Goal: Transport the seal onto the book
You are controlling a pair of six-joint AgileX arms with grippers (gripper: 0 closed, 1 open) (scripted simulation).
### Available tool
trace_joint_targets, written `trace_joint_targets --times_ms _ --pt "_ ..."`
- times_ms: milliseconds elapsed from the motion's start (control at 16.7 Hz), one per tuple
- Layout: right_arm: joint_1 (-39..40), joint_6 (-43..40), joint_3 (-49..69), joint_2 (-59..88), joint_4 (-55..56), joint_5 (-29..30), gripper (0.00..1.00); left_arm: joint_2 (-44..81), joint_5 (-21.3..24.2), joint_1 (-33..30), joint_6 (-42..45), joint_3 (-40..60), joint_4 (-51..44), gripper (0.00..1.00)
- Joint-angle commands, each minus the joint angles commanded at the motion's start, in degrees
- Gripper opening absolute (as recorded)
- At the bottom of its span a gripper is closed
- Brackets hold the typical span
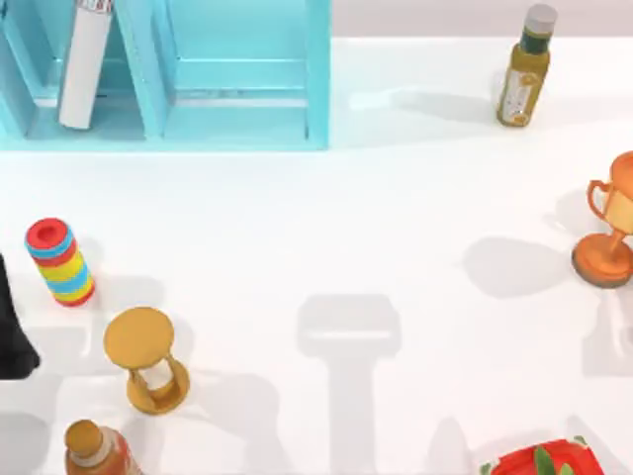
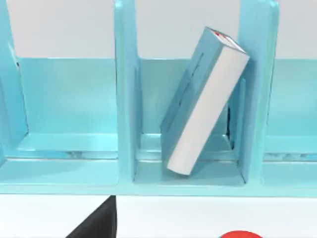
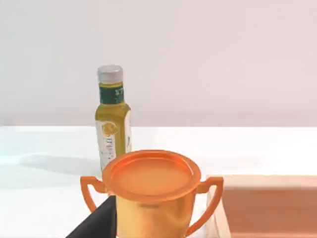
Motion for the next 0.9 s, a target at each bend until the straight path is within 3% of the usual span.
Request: trace_joint_targets --times_ms 420,900 --pt "0.0 0.0 0.0 0.0 0.0 0.0 1.0 8.94 -0.65 -0.55 2.17 3.81 6.79 1.0" --pt "0.0 0.0 0.0 0.0 0.0 0.0 1.0 52.22 -2.87 -2.8 10.19 17.78 31.88 1.0"
